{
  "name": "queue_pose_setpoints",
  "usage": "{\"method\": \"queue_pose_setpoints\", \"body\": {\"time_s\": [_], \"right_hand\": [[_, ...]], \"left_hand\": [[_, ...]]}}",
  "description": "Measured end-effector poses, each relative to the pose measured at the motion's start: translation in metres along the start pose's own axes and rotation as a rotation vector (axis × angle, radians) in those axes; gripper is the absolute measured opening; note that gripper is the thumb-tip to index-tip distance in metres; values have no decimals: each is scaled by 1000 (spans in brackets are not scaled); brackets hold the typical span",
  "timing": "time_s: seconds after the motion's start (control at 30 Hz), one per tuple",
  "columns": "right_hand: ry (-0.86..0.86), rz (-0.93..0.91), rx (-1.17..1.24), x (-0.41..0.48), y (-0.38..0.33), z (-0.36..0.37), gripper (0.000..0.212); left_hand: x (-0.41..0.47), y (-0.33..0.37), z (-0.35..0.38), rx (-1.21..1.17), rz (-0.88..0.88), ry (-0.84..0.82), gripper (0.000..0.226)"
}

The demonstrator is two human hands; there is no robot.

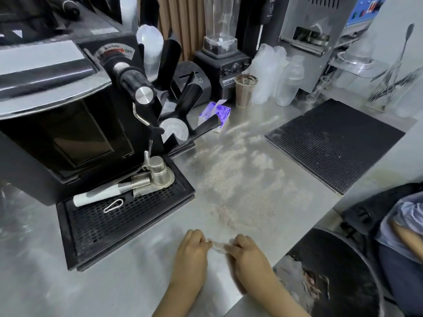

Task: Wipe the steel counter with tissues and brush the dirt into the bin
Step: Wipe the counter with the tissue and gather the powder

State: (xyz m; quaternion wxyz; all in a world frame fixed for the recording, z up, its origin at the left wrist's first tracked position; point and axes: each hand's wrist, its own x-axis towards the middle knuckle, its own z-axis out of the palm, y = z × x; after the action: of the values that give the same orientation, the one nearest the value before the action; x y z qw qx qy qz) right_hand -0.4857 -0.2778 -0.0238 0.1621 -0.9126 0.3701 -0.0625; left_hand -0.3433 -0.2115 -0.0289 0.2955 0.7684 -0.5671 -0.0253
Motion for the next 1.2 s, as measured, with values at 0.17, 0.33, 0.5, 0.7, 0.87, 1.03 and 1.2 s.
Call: {"method": "queue_pose_setpoints", "body": {"time_s": [0.17, 0.33, 0.5, 0.7, 0.87, 1.03, 1.2], "right_hand": [[160, 106, 54, 25, 29, -24, 24], [19, 48, 106, 1, 27, -45, 34], [-10, -48, 32, -37, 37, -39, 28], [116, 82, 105, -1, 63, -40, 22], [88, 119, -4, 22, 54, -56, 31], [59, 42, 71, -22, 37, -46, 28], [36, 55, 27, -16, 48, -33, 28]], "left_hand": [[56, 24, 12, 197, 128, -175, 34], [36, 32, 0, 75, 178, -132, 32], [-23, 30, 23, 37, 244, -140, 17], [31, 52, 31, 145, 193, -198, 25], [56, 55, 21, 168, 151, -247, 22], [0, 42, 12, 7, 171, -173, 30], [-8, 40, 21, 39, 145, -266, 32]]}}
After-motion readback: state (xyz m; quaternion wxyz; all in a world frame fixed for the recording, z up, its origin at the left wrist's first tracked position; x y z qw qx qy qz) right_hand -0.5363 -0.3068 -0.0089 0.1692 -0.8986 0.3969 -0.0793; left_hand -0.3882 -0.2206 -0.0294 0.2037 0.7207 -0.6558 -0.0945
